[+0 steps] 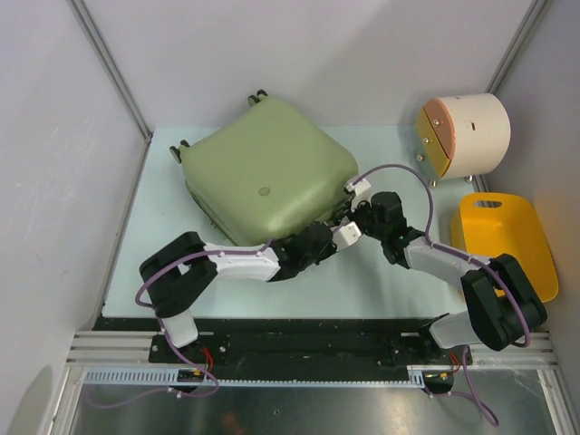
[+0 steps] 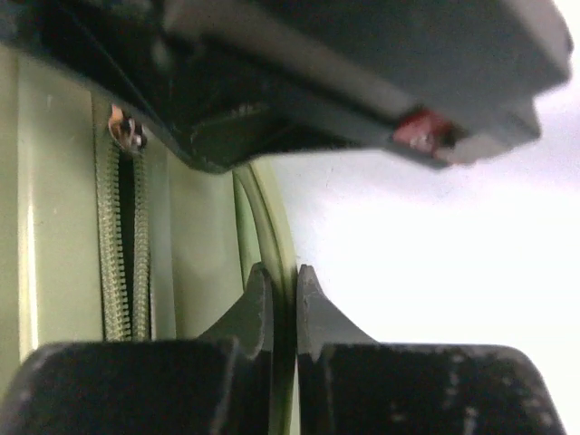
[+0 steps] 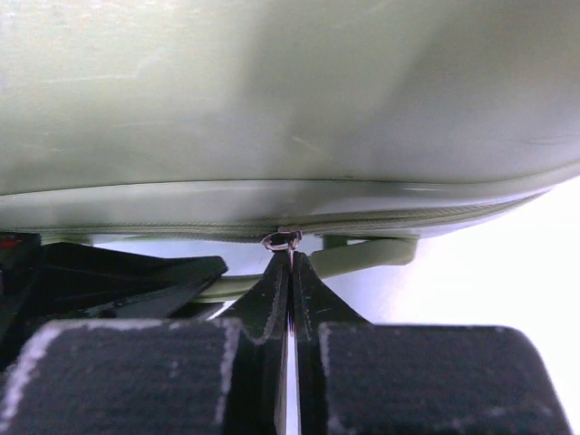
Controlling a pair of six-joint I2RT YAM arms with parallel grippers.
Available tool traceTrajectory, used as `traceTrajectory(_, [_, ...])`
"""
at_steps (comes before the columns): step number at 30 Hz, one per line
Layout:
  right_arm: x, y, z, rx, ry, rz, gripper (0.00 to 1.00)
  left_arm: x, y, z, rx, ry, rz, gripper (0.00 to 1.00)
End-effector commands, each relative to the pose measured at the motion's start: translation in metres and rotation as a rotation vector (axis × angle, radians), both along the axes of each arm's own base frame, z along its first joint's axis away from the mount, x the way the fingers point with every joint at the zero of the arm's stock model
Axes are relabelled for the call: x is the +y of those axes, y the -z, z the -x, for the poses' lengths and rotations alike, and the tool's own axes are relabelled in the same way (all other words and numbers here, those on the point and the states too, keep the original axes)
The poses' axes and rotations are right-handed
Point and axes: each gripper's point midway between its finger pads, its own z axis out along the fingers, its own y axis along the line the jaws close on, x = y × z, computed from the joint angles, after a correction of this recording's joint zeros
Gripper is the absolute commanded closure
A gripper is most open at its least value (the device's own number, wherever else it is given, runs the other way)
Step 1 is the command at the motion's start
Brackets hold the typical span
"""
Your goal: Open, take out, and arrange the luggage
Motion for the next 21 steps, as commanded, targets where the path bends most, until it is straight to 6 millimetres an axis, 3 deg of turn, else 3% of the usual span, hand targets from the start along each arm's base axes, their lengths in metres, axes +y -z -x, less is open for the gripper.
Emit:
traceTrajectory(1, [-0.023, -0.028, -0.024, -0.101, 0.096, -0.004, 1.00, 0.060, 0.051, 0.044, 0.257, 0.005, -0.255, 1.00])
traceTrajectory(9, [-0.026, -0.023, -0.021, -0.088, 0.082, 0.015, 1.00, 0.129, 0.067, 0.081, 0.343, 0.099, -0.453, 1.00])
traceTrajectory(13, [-0.043, -0.024, -0.024, -0.109, 0.105, 0.071, 1.00, 0.156, 0.065, 0.089, 0.316, 0.149, -0.485, 1.00])
traceTrajectory(18, [-0.079, -0.024, -0.028, -0.132, 0.101, 0.145, 1.00, 0.188, 0.065, 0.095, 0.258, 0.245, -0.538, 1.00])
traceTrajectory(21, [-0.086, -0.026, -0.029, -0.174, 0.037, 0.171, 1.00, 0.207, 0.068, 0.097, 0.243, 0.290, -0.563, 1.00])
